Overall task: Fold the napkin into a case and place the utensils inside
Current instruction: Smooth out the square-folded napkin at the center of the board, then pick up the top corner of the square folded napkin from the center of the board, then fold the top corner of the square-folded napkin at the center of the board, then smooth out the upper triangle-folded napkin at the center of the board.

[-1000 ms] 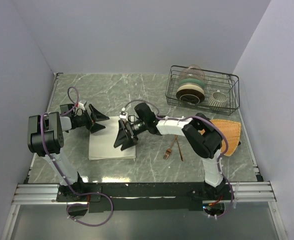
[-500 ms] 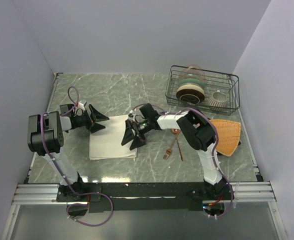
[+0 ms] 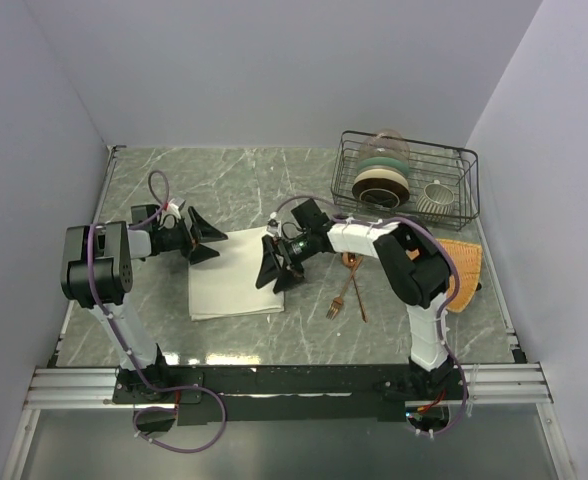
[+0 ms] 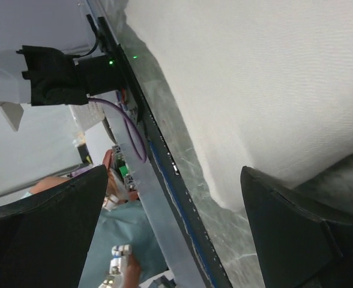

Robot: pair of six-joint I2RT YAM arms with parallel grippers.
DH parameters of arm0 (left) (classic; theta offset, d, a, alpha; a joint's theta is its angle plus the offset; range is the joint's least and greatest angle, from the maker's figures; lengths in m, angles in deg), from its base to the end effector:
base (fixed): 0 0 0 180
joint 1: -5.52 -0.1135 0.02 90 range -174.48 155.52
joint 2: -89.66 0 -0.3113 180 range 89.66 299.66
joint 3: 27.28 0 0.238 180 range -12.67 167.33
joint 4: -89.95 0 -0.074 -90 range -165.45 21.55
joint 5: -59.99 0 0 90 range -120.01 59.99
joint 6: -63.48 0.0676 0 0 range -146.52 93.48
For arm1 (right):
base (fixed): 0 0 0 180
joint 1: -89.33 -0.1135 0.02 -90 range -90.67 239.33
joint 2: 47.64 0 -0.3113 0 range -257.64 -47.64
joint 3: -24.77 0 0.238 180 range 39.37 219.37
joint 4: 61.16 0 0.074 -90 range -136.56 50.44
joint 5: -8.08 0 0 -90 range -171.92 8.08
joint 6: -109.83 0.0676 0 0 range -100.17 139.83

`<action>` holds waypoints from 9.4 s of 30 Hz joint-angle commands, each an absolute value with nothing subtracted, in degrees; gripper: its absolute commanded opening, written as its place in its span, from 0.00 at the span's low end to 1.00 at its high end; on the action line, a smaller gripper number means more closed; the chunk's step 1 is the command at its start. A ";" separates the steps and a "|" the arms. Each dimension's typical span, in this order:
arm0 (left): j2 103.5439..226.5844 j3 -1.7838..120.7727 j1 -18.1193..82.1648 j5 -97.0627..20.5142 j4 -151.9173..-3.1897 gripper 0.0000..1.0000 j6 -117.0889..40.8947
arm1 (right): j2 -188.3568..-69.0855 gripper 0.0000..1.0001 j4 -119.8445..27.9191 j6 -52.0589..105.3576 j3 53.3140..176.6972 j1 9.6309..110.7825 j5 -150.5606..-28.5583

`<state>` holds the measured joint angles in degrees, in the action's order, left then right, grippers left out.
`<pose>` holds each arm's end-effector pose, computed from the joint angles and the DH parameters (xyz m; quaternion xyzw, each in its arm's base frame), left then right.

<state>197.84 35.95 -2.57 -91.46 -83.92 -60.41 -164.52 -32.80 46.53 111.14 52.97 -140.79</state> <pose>0.3572 -0.0092 0.1584 -0.1314 0.8177 -0.5335 0.1716 0.3056 0.2969 0.1771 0.2020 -0.8249 -0.5257 0.0484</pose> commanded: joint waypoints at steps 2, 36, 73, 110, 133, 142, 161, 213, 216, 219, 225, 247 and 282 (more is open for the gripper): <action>193.31 36.46 -2.39 -86.87 -79.24 0.99 -55.80 | -161.18 1.00 -37.32 48.30 113.46 48.91 -145.26; 190.05 35.49 1.48 -91.45 -77.31 0.99 -55.09 | -161.72 1.00 -35.38 50.40 121.46 55.66 -144.16; 168.93 49.38 -0.37 -79.84 -27.99 0.99 12.78 | -150.83 0.38 -38.80 47.95 105.59 51.11 -136.58; 160.24 31.10 15.27 -66.24 -24.29 0.34 56.97 | -151.00 0.61 -26.17 41.55 108.45 54.53 -132.90; 165.51 26.44 18.44 -61.13 -30.80 0.43 54.34 | -152.23 0.62 -21.77 37.33 110.21 58.39 -129.73; 167.09 26.70 18.44 -60.25 -31.24 0.41 53.73 | -151.79 0.63 -21.86 37.50 109.42 58.84 -130.26; 171.04 43.56 18.44 -65.78 -30.89 0.01 46.70 | -151.70 0.68 -21.86 37.76 110.21 60.68 -130.08; 205.94 77.86 30.48 -66.49 -37.92 0.01 46.25 | -147.04 0.65 -22.39 36.80 103.00 67.45 -129.64; 205.76 77.06 31.10 -66.40 -38.10 0.01 46.96 | -146.96 0.61 -22.48 36.88 102.66 67.36 -129.73; 205.76 76.62 31.54 -66.05 -38.27 0.01 47.31 | -146.78 0.59 -22.56 37.06 102.30 67.27 -129.73; 205.50 76.36 31.63 -66.14 -39.24 0.06 46.52 | -146.34 0.59 -22.74 37.15 101.86 67.36 -129.64; 182.66 44.77 9.83 -95.93 -72.24 0.63 -46.21 | -147.12 0.45 -42.14 46.63 103.70 57.18 -128.68; 213.31 50.78 -0.18 -101.38 -84.15 0.62 -56.22 | -165.85 0.24 -54.82 55.34 95.53 54.35 -128.76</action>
